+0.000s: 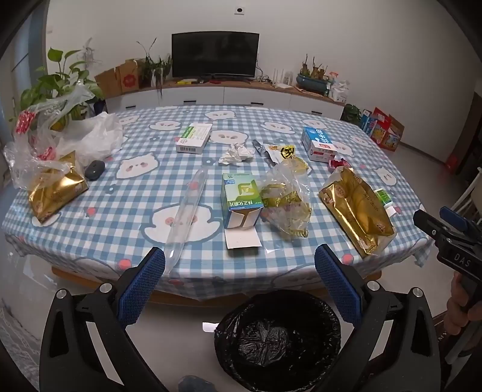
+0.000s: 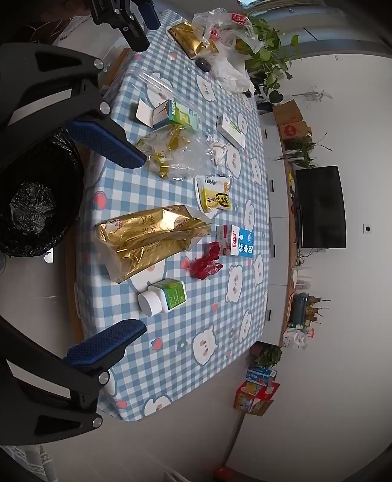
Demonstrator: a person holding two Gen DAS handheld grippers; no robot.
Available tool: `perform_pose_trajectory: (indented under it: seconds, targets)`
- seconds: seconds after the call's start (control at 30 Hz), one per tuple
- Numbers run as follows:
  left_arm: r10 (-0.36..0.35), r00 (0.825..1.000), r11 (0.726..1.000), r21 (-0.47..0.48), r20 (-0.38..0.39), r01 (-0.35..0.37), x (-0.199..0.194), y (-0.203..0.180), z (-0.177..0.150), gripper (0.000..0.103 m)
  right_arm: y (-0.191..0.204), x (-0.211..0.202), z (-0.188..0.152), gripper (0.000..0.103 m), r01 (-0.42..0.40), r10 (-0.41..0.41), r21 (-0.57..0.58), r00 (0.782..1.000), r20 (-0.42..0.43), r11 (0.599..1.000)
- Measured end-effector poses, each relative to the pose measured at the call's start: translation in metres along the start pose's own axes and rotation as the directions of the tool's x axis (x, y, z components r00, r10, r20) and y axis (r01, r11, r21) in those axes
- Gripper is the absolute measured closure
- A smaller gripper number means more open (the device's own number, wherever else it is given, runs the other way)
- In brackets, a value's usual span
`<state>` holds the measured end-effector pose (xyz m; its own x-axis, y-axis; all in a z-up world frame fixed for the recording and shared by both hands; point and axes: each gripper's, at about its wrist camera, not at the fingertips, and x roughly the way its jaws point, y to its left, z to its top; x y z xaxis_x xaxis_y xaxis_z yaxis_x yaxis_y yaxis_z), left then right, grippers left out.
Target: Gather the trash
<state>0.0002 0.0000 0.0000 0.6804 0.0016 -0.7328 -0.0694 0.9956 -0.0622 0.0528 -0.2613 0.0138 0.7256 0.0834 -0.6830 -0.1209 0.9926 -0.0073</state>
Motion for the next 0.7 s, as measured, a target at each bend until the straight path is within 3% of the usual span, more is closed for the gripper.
perform_pose_trajectory:
  seconds: [0.7]
  targets:
    - [0.012,1.000,1.000,-0.007,-0.009,-0.012,0.0052,0.0064,-0.0004,0.006,0.0013,0.0023,0.0002,0.007,-0.018,0.018,-0.005,1.000,-0.005,1.000]
